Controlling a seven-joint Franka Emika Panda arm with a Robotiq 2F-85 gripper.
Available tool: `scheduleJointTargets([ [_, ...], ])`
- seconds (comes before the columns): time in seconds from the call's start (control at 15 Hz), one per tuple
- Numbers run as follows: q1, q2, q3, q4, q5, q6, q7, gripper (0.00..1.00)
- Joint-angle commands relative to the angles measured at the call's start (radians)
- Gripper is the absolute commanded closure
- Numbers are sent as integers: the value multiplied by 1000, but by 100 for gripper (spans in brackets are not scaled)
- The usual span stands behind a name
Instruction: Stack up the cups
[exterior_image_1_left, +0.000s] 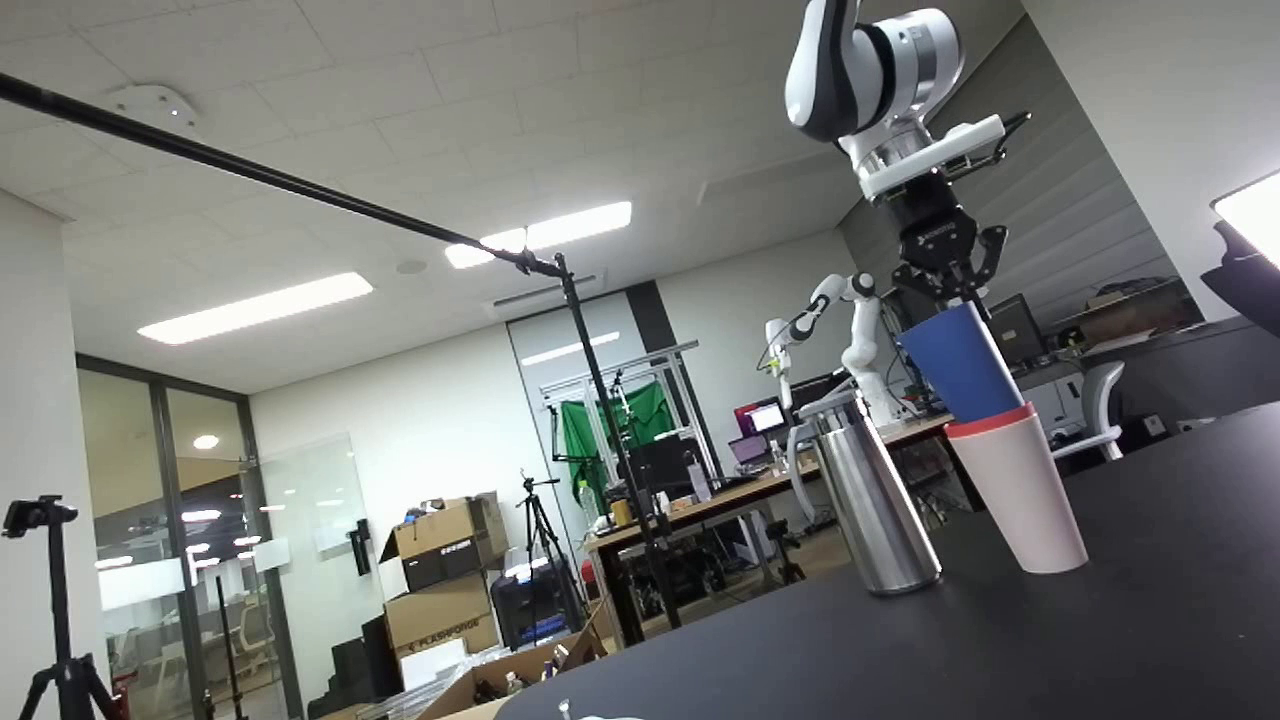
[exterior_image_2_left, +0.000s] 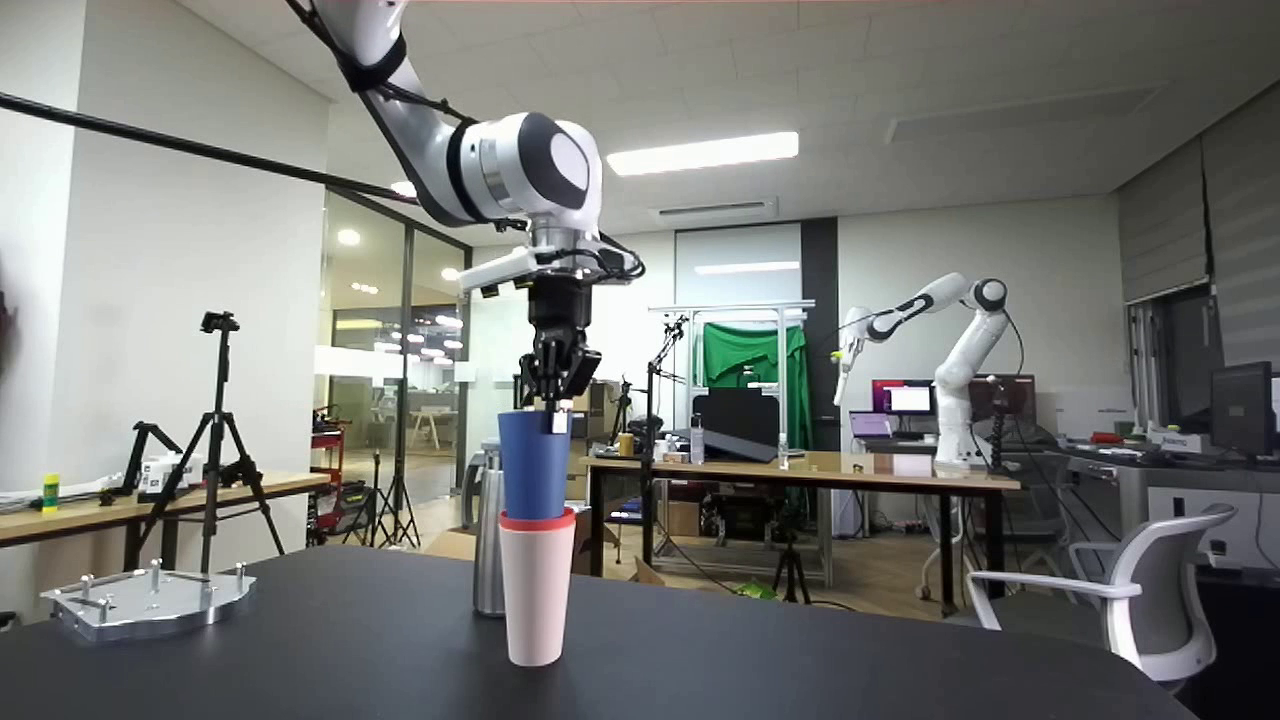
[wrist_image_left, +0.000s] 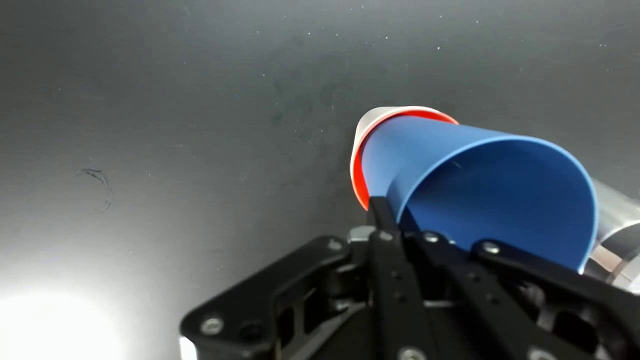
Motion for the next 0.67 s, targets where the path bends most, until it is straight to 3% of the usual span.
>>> scheduleJointTargets([
  [0.0, -2, 57, -1, 41, 9, -4, 4, 99],
  [0.6, 11, 183, -7, 74, 6, 52, 14, 99],
])
